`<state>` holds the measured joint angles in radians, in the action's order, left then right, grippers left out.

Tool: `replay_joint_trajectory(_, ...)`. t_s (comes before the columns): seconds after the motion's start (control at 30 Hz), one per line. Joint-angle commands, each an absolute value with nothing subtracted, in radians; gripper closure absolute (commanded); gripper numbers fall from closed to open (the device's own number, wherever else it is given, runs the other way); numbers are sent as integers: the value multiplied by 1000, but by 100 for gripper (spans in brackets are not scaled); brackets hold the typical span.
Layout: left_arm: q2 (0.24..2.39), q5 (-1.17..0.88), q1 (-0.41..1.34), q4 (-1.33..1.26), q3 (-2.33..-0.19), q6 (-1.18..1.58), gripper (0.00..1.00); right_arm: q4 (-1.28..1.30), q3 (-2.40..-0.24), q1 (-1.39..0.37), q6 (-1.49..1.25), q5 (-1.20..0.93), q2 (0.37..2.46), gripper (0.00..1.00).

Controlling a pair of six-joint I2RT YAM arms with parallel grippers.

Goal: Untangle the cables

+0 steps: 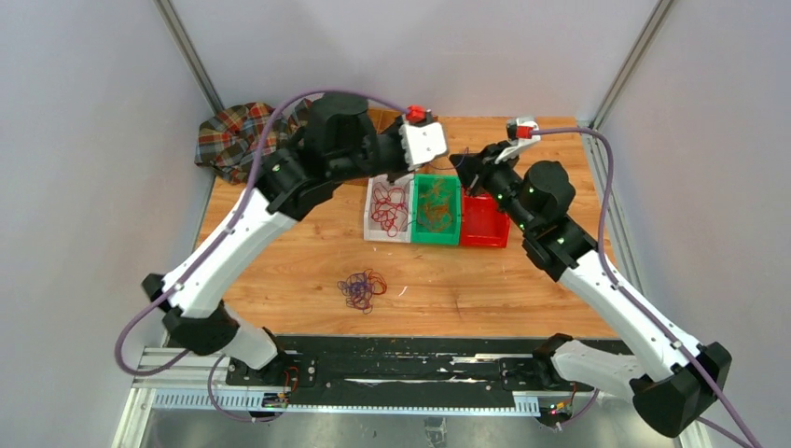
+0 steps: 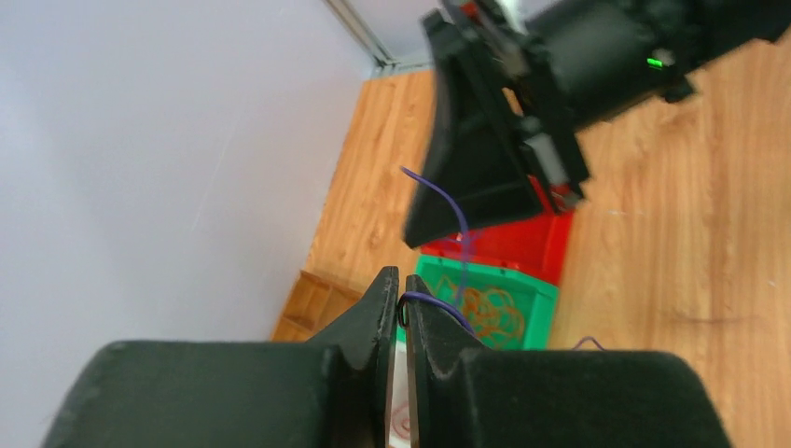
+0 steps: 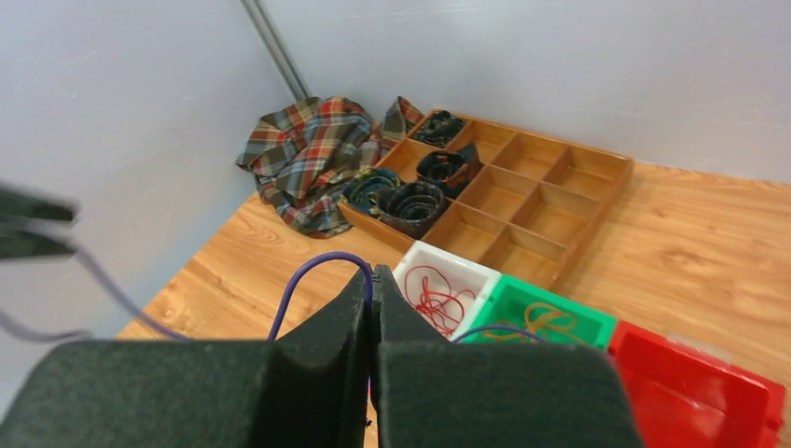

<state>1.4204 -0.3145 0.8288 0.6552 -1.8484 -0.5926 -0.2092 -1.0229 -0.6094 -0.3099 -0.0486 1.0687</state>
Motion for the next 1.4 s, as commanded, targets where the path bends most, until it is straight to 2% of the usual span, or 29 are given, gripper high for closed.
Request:
replay_joint_trajectory(0.0,1582,-225,851,637,-2027,-616,90,-112,-985,-562,-341,-33,994,99)
replay_joint_trajectory(0.27,1862,-205,864,636,-2270,-601,99,-58,-912,-509,-316,77,949,99)
replay_joint_trajectory(0.53,2045,-212,878,597,-2390,-578,100,-75,-829,-456,-341,174,959,99)
replay_joint_trajectory(0.9,2125,-269,896,508,-2475,-572,100,-124,-759,-402,-386,187,952,99)
replay_joint_trajectory(1.2,2048,-287,947,398,-2383,-630,100,-157,-743,-370,-437,124,928,99)
replay_joint_trajectory(1.37,2069,-278,951,423,-2374,-654,100,-132,-754,-365,-443,104,949,99)
